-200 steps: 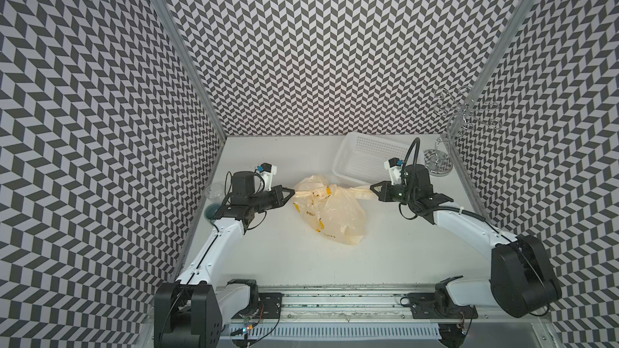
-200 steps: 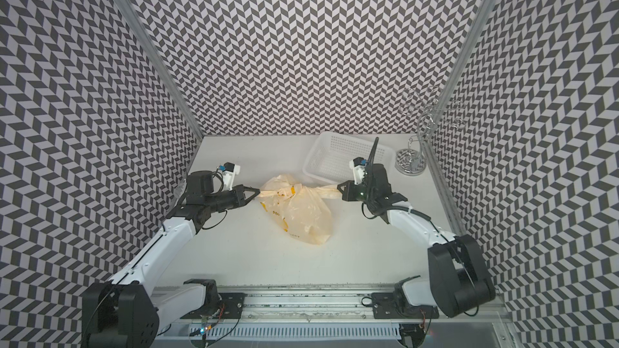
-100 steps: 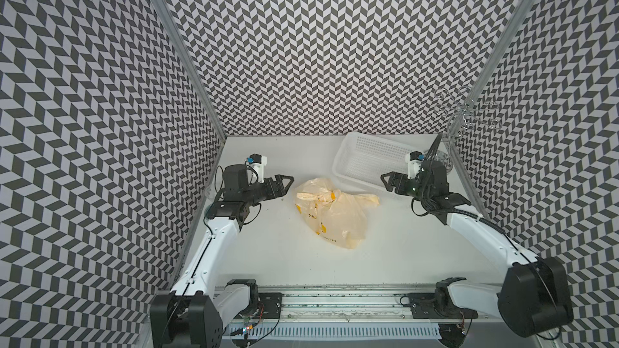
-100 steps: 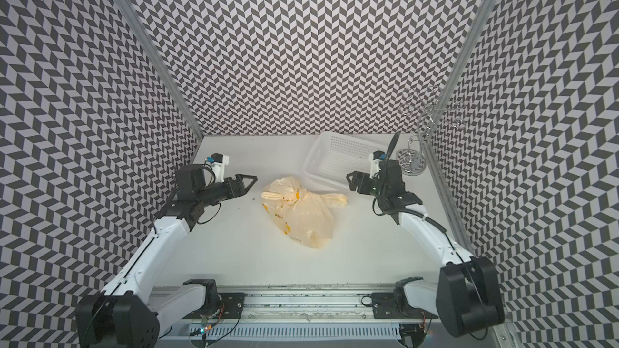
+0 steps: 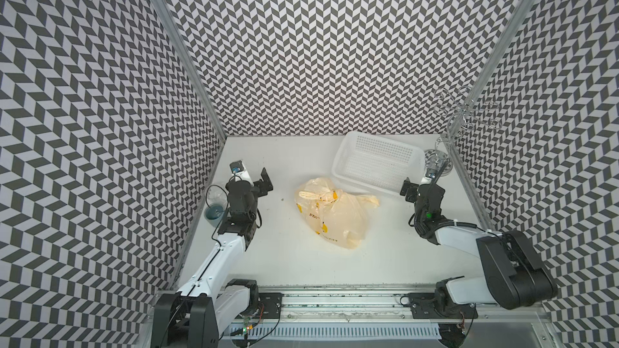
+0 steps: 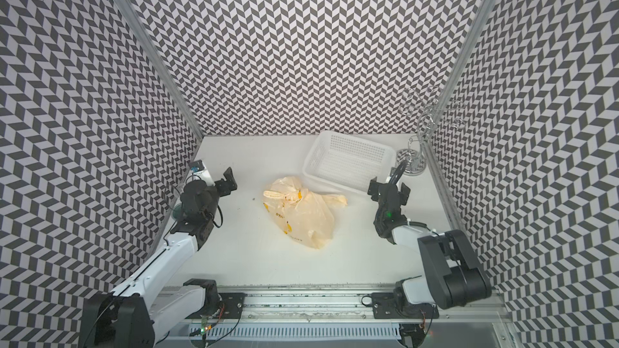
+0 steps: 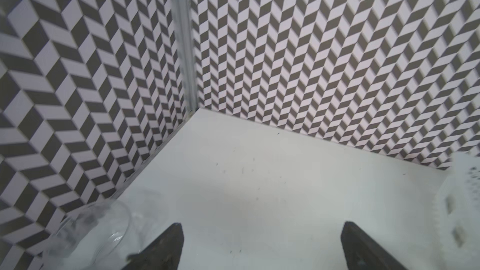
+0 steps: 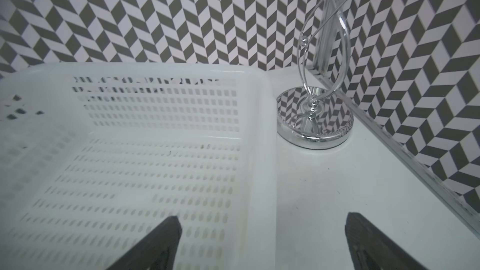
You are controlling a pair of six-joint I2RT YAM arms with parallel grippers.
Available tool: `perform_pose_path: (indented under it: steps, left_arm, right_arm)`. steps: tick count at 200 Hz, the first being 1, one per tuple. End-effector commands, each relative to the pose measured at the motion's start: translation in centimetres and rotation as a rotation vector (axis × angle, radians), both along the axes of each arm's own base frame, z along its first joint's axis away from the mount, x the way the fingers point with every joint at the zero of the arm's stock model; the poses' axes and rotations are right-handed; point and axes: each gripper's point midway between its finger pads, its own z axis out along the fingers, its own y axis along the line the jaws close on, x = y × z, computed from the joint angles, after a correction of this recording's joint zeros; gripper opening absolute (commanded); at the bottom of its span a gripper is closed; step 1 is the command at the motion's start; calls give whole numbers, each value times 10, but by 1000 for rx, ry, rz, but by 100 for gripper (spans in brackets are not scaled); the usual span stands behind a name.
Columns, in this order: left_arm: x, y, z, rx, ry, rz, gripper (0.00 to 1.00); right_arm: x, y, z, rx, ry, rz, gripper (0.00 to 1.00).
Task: Place the peach into a plastic bag & tie a knot
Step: Reset both arms
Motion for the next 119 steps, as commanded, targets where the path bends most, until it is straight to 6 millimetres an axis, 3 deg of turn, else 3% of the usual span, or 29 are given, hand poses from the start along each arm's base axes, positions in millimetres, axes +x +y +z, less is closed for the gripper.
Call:
perform_pose_path:
  steps: [1,33,54,65,69,79,81,90,98,115,119]
  left_arm:
    - [-1,18,16,57,-157,100,96]
    - [14,-10,-19,135,-164,-101,99]
    - [18,-16,-42,150,-161,-165,99]
    - [20,-18,-58,148,-145,-185,99]
    - [20,-18,-56,155,-175,-183,99]
    - [19,-11,-53,135,-183,-157,99]
    - [20,-9,-57,124,-158,-151,99]
    - [21,-7,-59,94,-142,-154,99]
    - [14,-7,-52,117,-205,-152,99]
    - [19,-7,-59,102,-144,-148,99]
    - [21,-7,-60,112,-133,-136,99]
  right_arm:
    - [2,-7,36,-95,-181,-22,99]
    - [2,-13,32,-62,-233,17,99]
    - [11,-14,23,-4,-165,97,100]
    - [4,-9,24,4,-200,167,100]
    - [0,-7,21,1,-207,191,100]
    - [-8,-6,37,-14,-325,199,100]
    - [-14,-8,27,-7,-303,189,99]
    - [-13,-9,14,5,-228,192,99]
    - [-2,-9,20,9,-211,188,99]
    - [-9,-9,34,2,-310,190,99]
    - [-16,-10,27,5,-301,183,99]
